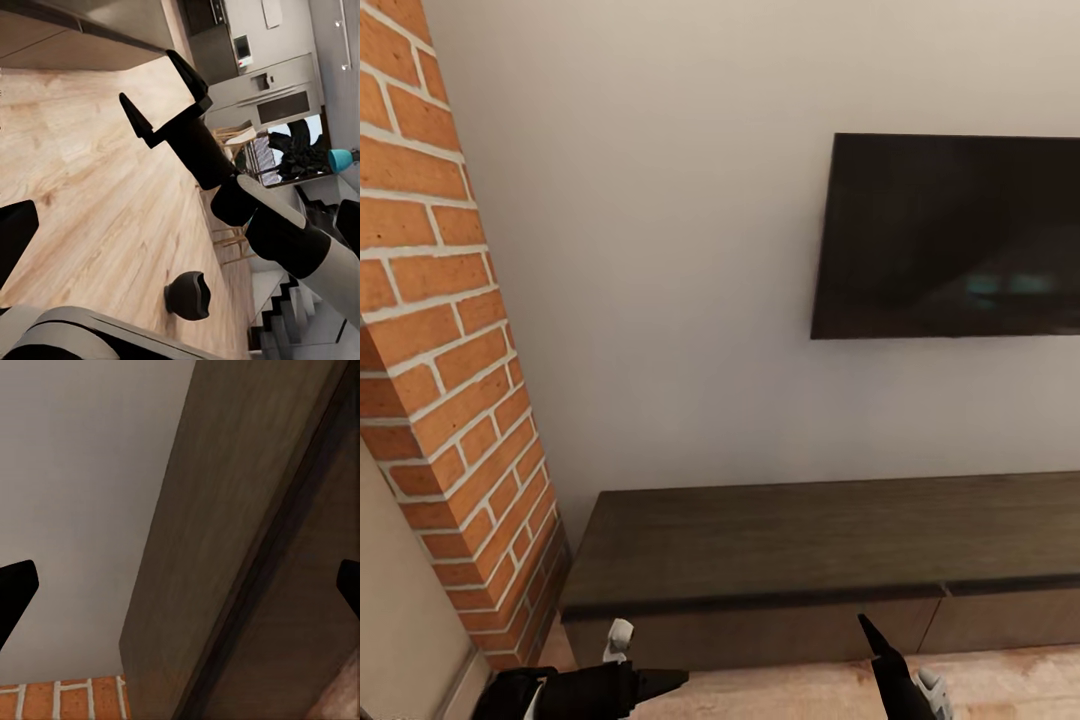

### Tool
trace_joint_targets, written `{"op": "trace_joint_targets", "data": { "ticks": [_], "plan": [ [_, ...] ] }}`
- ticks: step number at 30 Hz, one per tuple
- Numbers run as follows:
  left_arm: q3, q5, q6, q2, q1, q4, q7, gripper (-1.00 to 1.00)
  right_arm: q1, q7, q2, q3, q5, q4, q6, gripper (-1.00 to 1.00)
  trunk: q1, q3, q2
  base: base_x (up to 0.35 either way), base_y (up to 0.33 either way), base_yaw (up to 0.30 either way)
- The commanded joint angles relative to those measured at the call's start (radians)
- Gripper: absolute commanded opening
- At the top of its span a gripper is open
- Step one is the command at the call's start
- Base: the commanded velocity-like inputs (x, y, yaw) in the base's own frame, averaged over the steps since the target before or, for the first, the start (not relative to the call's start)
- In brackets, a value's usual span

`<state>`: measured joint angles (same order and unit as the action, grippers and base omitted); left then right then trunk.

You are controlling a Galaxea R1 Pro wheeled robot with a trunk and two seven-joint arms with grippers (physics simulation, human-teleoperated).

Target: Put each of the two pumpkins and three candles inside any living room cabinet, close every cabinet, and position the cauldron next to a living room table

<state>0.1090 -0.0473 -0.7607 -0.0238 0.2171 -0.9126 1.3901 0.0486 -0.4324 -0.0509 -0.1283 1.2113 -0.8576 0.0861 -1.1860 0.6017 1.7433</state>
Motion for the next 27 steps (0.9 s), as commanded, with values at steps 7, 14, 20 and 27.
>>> {"op": "trace_joint_targets", "data": {
  "ticks": [7,14,20,27],
  "plan": [
    [-0.001,-0.002,-0.008,0.001,0.001,0.003,0.004,1.0,0.001,-0.004,0.0,-0.002,0.012,-0.004,0.009,1.0,-0.027,0.023,0.05,0.0,0.0,0.0],
    [-0.002,-0.002,-0.008,0.0,0.001,0.004,0.007,1.0,0.001,0.001,-0.001,0.0,0.015,-0.012,0.018,1.0,-0.054,0.045,0.099,0.0,0.0,0.0],
    [-0.002,-0.002,-0.006,0.001,0.001,0.004,0.007,1.0,0.001,0.003,-0.001,0.0,0.015,-0.013,0.013,1.0,-0.077,0.064,0.141,0.0,0.0,0.0],
    [-0.002,-0.002,-0.006,0.001,0.001,0.005,0.007,1.0,0.001,0.004,0.0,-0.001,0.016,-0.012,0.014,1.0,-0.104,0.086,0.19,0.0,0.0,0.0]
  ]
}}
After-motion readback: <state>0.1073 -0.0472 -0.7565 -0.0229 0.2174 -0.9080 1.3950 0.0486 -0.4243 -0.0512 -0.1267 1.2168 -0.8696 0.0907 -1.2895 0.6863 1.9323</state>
